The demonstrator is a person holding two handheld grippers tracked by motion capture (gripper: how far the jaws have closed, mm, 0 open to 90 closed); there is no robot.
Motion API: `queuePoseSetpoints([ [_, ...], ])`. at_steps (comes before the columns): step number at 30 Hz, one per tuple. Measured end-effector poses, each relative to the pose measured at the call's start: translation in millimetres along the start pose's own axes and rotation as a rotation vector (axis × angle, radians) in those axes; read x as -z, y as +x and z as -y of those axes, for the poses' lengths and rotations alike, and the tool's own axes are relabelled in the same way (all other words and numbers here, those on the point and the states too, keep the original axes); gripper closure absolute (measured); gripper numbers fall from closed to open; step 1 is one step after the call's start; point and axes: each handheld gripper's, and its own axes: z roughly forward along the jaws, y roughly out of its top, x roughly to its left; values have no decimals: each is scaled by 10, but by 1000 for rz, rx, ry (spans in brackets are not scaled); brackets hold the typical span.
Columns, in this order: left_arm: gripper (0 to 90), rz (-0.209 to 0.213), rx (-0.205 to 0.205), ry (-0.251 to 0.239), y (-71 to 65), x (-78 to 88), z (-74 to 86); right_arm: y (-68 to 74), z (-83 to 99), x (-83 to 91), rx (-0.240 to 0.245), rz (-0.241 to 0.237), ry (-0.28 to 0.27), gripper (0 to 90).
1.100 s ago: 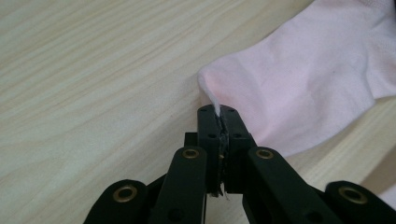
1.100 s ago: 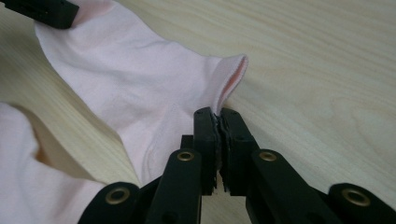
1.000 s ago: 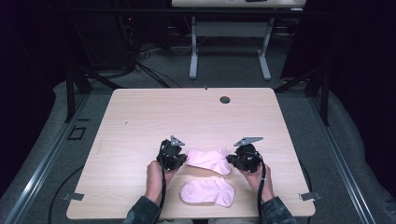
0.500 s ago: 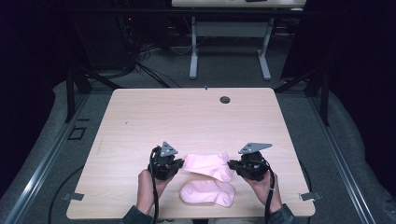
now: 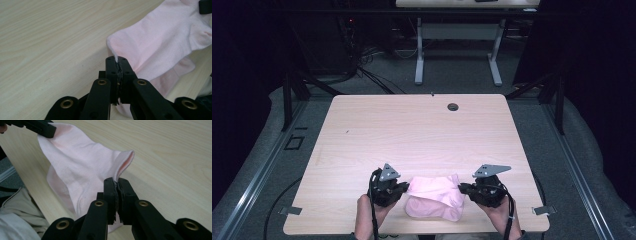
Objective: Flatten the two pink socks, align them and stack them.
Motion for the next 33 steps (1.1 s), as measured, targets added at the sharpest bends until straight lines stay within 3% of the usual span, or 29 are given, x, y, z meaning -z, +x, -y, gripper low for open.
queuePoseSetpoints([
  [17, 884, 23, 10, 68, -130, -93, 303, -18, 220, -137, -35, -50, 66, 853],
  [24, 873, -47, -44, 103, -186, -225, 389, -47, 339, -339, -44, -37, 129, 849],
  [27, 841, -54, -50, 109, -187, -241, 400, -58, 368, -385, -42, -29, 138, 841],
  [30, 753, -78, -66, 112, -184, -244, 408, -69, 393, -398, -40, -15, 151, 824],
  [33, 583, -101, -67, 98, -172, -220, 404, -74, 404, -392, -46, -16, 158, 789],
])
